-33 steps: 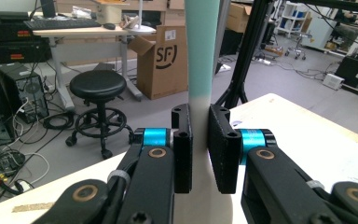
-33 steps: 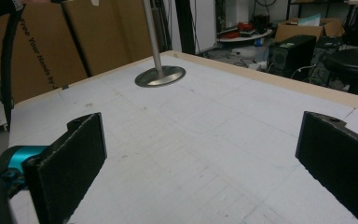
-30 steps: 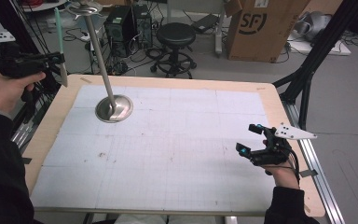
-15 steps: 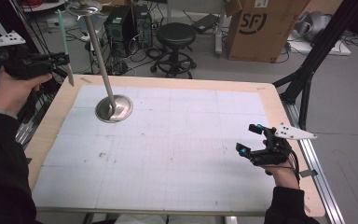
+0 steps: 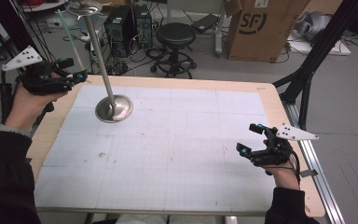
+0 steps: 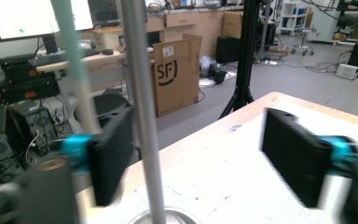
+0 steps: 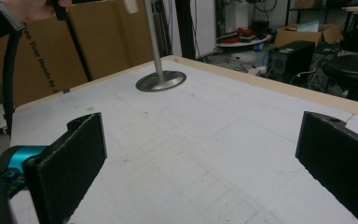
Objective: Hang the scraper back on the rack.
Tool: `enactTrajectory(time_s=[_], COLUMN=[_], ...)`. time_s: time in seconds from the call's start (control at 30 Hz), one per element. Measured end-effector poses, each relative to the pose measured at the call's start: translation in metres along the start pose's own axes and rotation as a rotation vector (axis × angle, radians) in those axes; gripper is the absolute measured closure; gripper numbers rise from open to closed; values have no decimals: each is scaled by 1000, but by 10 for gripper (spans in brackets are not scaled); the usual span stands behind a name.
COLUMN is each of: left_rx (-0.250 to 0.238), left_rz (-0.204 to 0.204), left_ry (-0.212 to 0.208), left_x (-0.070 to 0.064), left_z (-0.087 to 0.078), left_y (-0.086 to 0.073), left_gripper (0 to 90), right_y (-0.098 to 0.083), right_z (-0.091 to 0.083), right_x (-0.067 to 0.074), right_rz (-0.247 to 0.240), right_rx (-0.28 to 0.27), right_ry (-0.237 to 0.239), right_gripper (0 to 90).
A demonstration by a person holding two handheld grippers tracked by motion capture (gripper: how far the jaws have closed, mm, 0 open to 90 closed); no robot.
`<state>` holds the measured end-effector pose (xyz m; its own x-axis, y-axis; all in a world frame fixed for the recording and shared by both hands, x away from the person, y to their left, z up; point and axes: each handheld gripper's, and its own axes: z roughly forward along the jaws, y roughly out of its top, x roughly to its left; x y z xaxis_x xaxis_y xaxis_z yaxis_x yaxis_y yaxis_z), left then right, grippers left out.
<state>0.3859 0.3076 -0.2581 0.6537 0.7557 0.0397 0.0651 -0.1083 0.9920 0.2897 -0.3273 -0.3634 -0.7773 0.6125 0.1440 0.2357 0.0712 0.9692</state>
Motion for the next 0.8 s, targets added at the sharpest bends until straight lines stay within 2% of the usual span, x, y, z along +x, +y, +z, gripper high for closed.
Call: enactTrajectory(time_s=[0.1, 0.17, 0.3, 0.37, 0.43, 0.53, 0.6, 0.7, 0.8], left_rx=[-9, -10, 9, 0, -35, -38, -26, -32, -27], left_rz=[22, 52, 66, 23, -22, -51, -63, -122, -117], left_ry=[-23, -40, -87, -119, -149, -165, -158, -128, -103], left_x=[-11, -20, -37, -43, -50, -57, -59, -57, -61], left_z=[-2, -3, -2, -3, -5, -6, -7, -7, -7], left_y=[-10, -18, -37, -44, -52, -63, -69, -76, -82], left_gripper=[151, 136, 97, 88, 83, 60, 60, 60, 60], right_y=[0, -1, -2, -2, -3, -2, -2, -1, -1], right_z=[1, 1, 1, 1, 1, -1, -2, -2, -1], right_x=[1, 1, 2, 2, 2, 4, 5, 5, 7], right_rz=[-6, -6, -6, -8, -13, -13, -15, -17, -22], right_rx=[1, 6, 13, 16, 19, 12, 3, -2, -7], right_ry=[0, 0, 0, -2, -5, -8, -13, -15, -18], right_gripper=[9, 9, 9, 9, 9, 9, 9, 9, 9])
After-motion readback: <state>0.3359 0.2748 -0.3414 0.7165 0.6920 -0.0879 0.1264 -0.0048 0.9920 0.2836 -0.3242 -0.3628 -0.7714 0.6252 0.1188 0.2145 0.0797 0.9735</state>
